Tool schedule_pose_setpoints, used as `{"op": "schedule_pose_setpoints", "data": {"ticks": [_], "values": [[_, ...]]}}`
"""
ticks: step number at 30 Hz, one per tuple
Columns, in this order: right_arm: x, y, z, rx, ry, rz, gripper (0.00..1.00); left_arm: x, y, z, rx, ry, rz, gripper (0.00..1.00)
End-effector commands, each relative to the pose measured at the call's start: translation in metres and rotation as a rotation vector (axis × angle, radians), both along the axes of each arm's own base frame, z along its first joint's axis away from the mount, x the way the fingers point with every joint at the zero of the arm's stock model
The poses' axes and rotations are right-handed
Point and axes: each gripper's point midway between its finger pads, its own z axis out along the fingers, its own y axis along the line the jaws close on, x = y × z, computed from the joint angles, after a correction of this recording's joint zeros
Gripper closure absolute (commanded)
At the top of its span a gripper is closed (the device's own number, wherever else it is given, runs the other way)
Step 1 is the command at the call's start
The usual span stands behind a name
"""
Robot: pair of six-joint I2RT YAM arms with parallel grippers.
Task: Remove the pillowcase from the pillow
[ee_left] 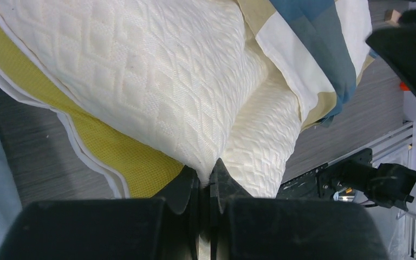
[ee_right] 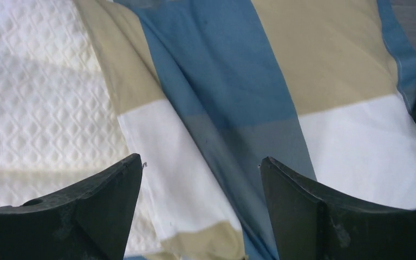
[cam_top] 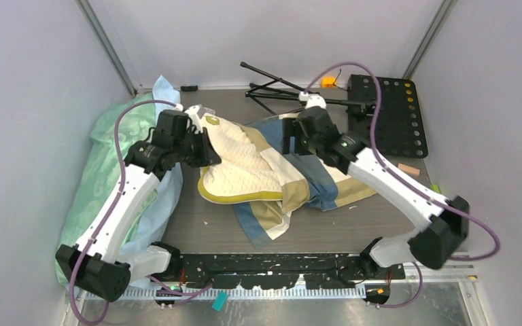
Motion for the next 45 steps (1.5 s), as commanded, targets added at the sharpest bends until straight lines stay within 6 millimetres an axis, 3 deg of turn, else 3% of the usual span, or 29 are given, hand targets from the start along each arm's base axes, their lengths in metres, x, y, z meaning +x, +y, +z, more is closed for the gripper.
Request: {"op": "schedule_pose_setpoints", "data": {"ticks": [1, 7, 8, 14, 15, 20, 26, 36, 40, 42, 45], "values": [[0.029, 0.041, 0.002, -0.001, 0.013, 0.110, 0.15, -0.018, 0.007, 0.000, 0.002, -0.032, -0.016, 1.00], [0.053, 0.096, -0.015, 0.032, 0.072, 0.225, 0.14, -0.044, 0.011, -0.038, 0.038, 0.071, -0.006, 0.99], [0.054, 0.104, -0.023, 0.018, 0.084, 0.242, 0.14, -0.048, 0.013, -0.043, 0.059, 0.082, 0.002, 0.91], [0.055, 0.131, -0.051, -0.032, 0.116, 0.291, 0.14, -0.053, 0.039, -0.053, 0.183, 0.109, 0.118, 0.05], [0.056, 0.134, -0.054, -0.034, 0.120, 0.294, 0.14, -0.051, 0.040, -0.051, 0.180, 0.097, 0.133, 0.01], [0.053, 0.148, -0.063, -0.057, 0.115, 0.327, 0.14, -0.031, 0.049, -0.048, 0.187, 0.028, 0.251, 0.00], [0.052, 0.168, -0.071, -0.108, 0.102, 0.362, 0.15, -0.008, 0.052, -0.074, 0.248, 0.077, 0.330, 0.00], [0.077, 0.158, -0.097, -0.211, 0.088, 0.234, 0.23, 0.013, 0.056, -0.122, 0.298, 0.124, 0.417, 0.00], [0.088, 0.143, -0.098, -0.255, 0.064, 0.143, 0.39, 0.013, 0.053, -0.141, 0.278, 0.155, 0.418, 0.00], [0.090, 0.139, -0.094, -0.220, 0.048, 0.123, 0.45, 0.016, 0.047, -0.148, 0.239, 0.153, 0.401, 0.07], [0.095, 0.135, -0.086, -0.145, 0.035, 0.099, 0.62, 0.021, 0.035, -0.152, 0.154, 0.119, 0.380, 0.35]]}}
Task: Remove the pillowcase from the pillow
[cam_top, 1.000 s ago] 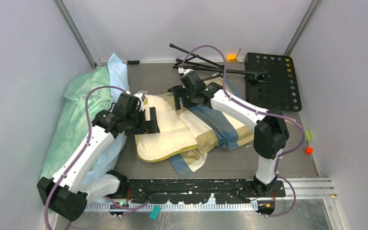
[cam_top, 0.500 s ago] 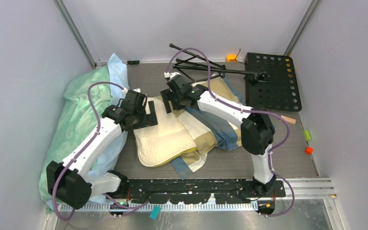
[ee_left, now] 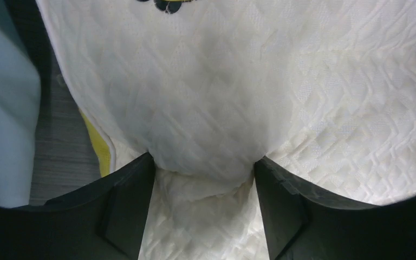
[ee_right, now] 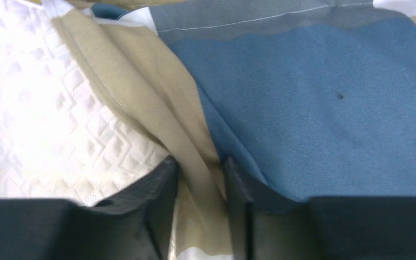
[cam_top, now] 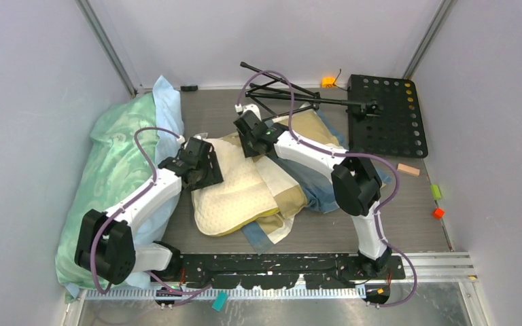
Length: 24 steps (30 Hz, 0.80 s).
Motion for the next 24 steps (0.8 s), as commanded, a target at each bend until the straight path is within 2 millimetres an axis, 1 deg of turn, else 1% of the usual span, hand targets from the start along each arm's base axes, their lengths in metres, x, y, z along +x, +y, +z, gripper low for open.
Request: {"op": "schedule_pose_setpoints", "data": {"ticks": [1, 3, 4, 5, 6, 9, 12, 15, 16, 21, 24], "values": [[0.024, -0.017, 0.036, 0.111, -0.091, -0.112, 0.67, 0.022, -0.018, 0.003, -0.121, -0.125, -0.004, 0.48], [0.030, -0.031, 0.036, 0.100, -0.087, -0.162, 0.77, 0.023, -0.011, 0.009, -0.103, -0.163, 0.017, 0.75], [0.033, -0.039, 0.033, 0.088, -0.081, -0.189, 0.81, 0.023, -0.007, 0.018, -0.093, -0.196, 0.023, 0.87], [0.037, -0.048, 0.031, 0.076, -0.075, -0.215, 0.83, 0.023, -0.003, 0.025, -0.079, -0.221, 0.021, 0.97], [0.042, -0.058, 0.029, 0.068, -0.066, -0.240, 0.84, 0.024, 0.000, 0.035, -0.068, -0.248, 0.019, 1.00], [0.054, -0.086, 0.023, 0.083, -0.029, -0.305, 0.87, 0.019, 0.005, 0.065, -0.060, -0.308, -0.009, 1.00], [0.067, -0.121, 0.022, 0.081, -0.014, -0.375, 0.88, 0.012, 0.003, 0.099, -0.090, -0.366, -0.043, 1.00], [0.078, -0.163, 0.026, 0.050, -0.022, -0.458, 0.89, 0.006, 0.009, 0.129, -0.097, -0.430, -0.038, 1.00], [0.083, -0.183, 0.028, 0.037, -0.023, -0.497, 0.89, 0.003, 0.013, 0.137, -0.090, -0.441, -0.030, 1.00], [0.086, -0.259, 0.034, 0.016, -0.014, -0.643, 0.90, -0.011, 0.027, 0.178, -0.058, -0.500, -0.029, 1.00], [0.082, -0.298, 0.042, 0.027, -0.021, -0.723, 0.90, -0.018, 0.037, 0.197, -0.027, -0.538, -0.017, 1.00]]}}
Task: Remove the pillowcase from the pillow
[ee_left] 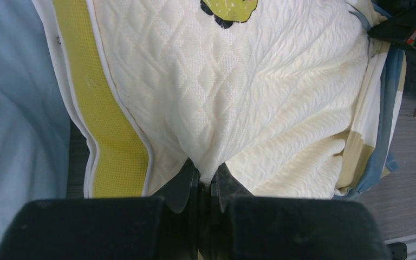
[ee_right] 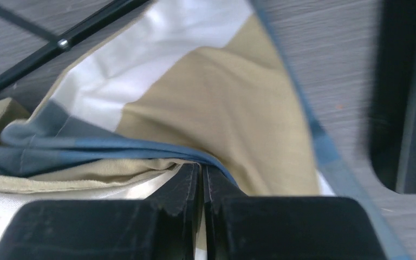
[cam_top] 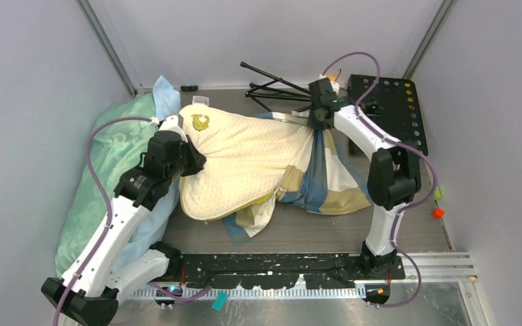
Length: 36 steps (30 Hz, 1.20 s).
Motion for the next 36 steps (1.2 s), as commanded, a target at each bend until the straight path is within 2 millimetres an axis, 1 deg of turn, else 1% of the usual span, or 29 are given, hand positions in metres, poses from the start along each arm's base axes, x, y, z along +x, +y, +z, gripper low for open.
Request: {"op": "schedule_pose_setpoints", "data": {"ticks": [1, 3, 5, 10, 12, 14, 15, 16, 18, 19, 20, 21, 22, 23, 24, 25, 26, 27, 28, 29, 30, 33, 36], "values": [[0.001, -0.109, 0.033, -0.102, -0.062, -0.250, 0.90, -0.014, 0.043, 0.054, 0.097, -0.131, 0.114, 1.00], [-0.002, -0.127, 0.036, -0.096, -0.064, -0.294, 0.90, -0.017, 0.050, 0.066, 0.110, -0.156, 0.132, 1.00], [-0.005, -0.141, 0.037, -0.090, -0.066, -0.330, 0.89, -0.019, 0.054, 0.072, 0.132, -0.163, 0.135, 1.00], [-0.013, -0.171, 0.043, -0.086, -0.078, -0.435, 0.87, -0.018, 0.061, 0.075, 0.186, -0.149, 0.143, 1.00], [-0.017, -0.187, 0.047, -0.091, -0.090, -0.485, 0.87, -0.019, 0.067, 0.077, 0.211, -0.154, 0.163, 1.00], [-0.019, -0.200, 0.052, -0.076, -0.103, -0.526, 0.86, -0.020, 0.075, 0.083, 0.244, -0.167, 0.186, 1.00], [-0.021, -0.201, 0.055, -0.062, -0.108, -0.531, 0.86, -0.021, 0.080, 0.086, 0.259, -0.175, 0.201, 1.00], [-0.023, -0.213, 0.057, -0.052, -0.112, -0.558, 0.86, -0.022, 0.084, 0.089, 0.273, -0.183, 0.215, 1.00], [-0.026, -0.219, 0.062, -0.034, -0.121, -0.567, 0.86, -0.023, 0.088, 0.095, 0.287, -0.200, 0.227, 1.00], [-0.025, -0.215, 0.064, -0.013, -0.125, -0.548, 0.85, -0.023, 0.087, 0.097, 0.279, -0.208, 0.221, 1.00], [-0.024, -0.204, 0.065, 0.032, -0.125, -0.498, 0.81, -0.022, 0.082, 0.096, 0.260, -0.215, 0.202, 1.00], [-0.022, -0.188, 0.067, 0.098, -0.127, -0.430, 0.72, -0.020, 0.075, 0.095, 0.234, -0.219, 0.176, 1.00], [-0.022, -0.169, 0.067, 0.180, -0.128, -0.350, 0.61, -0.018, 0.065, 0.091, 0.198, -0.222, 0.139, 1.00], [-0.019, -0.148, 0.075, 0.268, -0.158, -0.268, 0.48, -0.016, 0.053, 0.086, 0.160, -0.219, 0.093, 1.00], [-0.021, -0.130, 0.080, 0.338, -0.174, -0.199, 0.39, -0.013, 0.038, 0.078, 0.114, -0.209, 0.041, 1.00], [-0.024, -0.116, 0.084, 0.375, -0.183, -0.149, 0.34, -0.011, 0.022, 0.071, 0.069, -0.203, -0.025, 1.00], [-0.028, -0.107, 0.089, 0.383, -0.189, -0.116, 0.28, -0.010, 0.007, 0.064, 0.029, -0.187, -0.081, 1.00], [-0.034, -0.089, 0.091, 0.377, -0.185, -0.067, 0.24, -0.008, -0.006, 0.057, -0.007, -0.166, -0.130, 1.00], [-0.039, -0.078, 0.092, 0.359, -0.180, -0.029, 0.17, -0.007, -0.013, 0.050, -0.024, -0.145, -0.158, 1.00], [-0.044, -0.070, 0.093, 0.341, -0.174, 0.000, 0.15, -0.007, -0.021, 0.043, -0.038, -0.119, -0.192, 1.00], [-0.049, -0.062, 0.094, 0.321, -0.168, 0.031, 0.15, -0.006, -0.024, 0.036, -0.037, -0.095, -0.201, 1.00], [-0.062, -0.035, 0.096, 0.315, -0.164, 0.133, 0.15, -0.003, -0.021, 0.023, -0.001, -0.058, -0.197, 1.00], [-0.072, -0.011, 0.098, 0.304, -0.166, 0.244, 0.14, -0.003, -0.017, 0.019, 0.024, -0.066, -0.195, 1.00]]}}
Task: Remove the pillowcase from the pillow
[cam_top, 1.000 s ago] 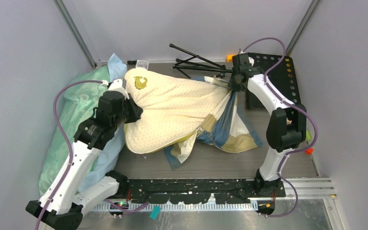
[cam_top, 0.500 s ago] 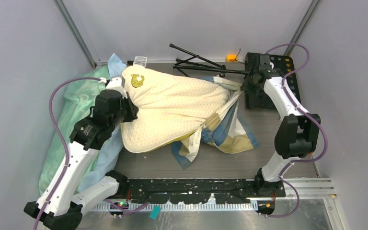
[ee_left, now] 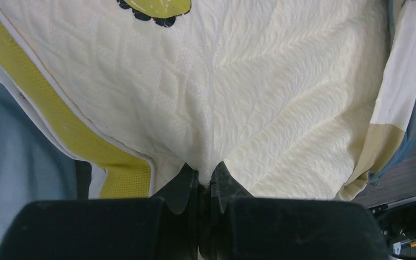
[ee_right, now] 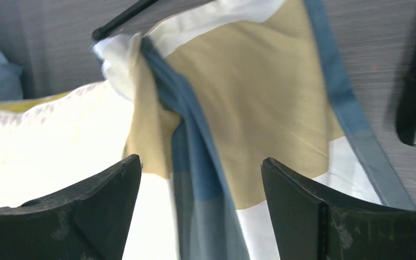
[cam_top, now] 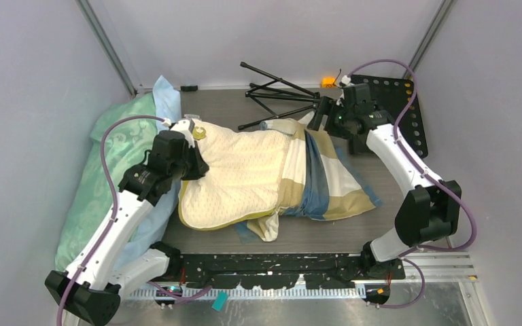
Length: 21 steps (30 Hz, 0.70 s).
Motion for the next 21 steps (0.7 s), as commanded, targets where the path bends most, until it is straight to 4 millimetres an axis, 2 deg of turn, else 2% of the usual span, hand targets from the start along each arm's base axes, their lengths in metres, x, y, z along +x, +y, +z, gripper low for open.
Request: {"op": "schedule_pose_setpoints", "data": {"ticks": [1, 5, 8, 10, 14, 18, 21], "values": [[-0.008, 0.030, 0.028, -0.032, -0.124, 0.160, 0.13, 0.010, -0.009, 0.029, -0.052, -0.127, -0.040, 1.00], [-0.010, 0.034, 0.011, -0.119, -0.042, 0.153, 0.11, 0.009, -0.001, 0.022, -0.015, -0.115, -0.018, 1.00], [-0.027, 0.044, 0.002, -0.152, -0.005, 0.189, 0.10, 0.008, 0.006, 0.020, 0.014, -0.105, 0.008, 1.00], [-0.047, 0.055, -0.003, -0.176, 0.002, 0.224, 0.10, 0.008, 0.011, 0.017, 0.040, -0.096, 0.021, 1.00], [-0.093, 0.066, -0.001, -0.284, 0.017, 0.246, 0.10, 0.010, 0.012, 0.014, 0.055, -0.086, 0.025, 1.00], [-0.127, 0.070, 0.001, -0.324, 0.030, 0.208, 0.09, 0.013, 0.009, 0.018, 0.047, -0.088, 0.020, 1.00], [-0.145, 0.074, -0.018, -0.315, 0.068, 0.188, 0.09, 0.016, 0.009, 0.021, 0.042, -0.091, 0.031, 1.00]]}}
